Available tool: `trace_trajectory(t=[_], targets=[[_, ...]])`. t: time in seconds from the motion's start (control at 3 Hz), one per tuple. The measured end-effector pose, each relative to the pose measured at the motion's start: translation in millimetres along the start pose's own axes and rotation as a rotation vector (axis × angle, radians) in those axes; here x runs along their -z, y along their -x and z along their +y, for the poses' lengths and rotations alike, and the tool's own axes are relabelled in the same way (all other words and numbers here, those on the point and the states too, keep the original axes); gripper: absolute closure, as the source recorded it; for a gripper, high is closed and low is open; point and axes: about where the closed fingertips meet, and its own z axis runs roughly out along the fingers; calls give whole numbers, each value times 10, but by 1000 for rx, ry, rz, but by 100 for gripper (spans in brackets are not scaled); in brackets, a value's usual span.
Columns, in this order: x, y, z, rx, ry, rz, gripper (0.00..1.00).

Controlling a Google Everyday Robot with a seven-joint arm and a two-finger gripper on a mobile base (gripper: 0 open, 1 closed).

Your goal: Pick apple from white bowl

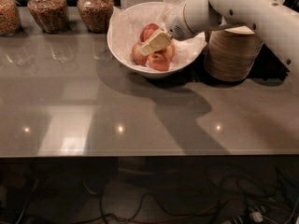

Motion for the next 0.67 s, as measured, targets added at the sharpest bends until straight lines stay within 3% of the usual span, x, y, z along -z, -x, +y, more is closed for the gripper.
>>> trace_trajectory(t=[0.33,0.67], targets=[[-140,-93,-28,-17,8,26,23],[-211,-199,-45,-33,11,51,41]])
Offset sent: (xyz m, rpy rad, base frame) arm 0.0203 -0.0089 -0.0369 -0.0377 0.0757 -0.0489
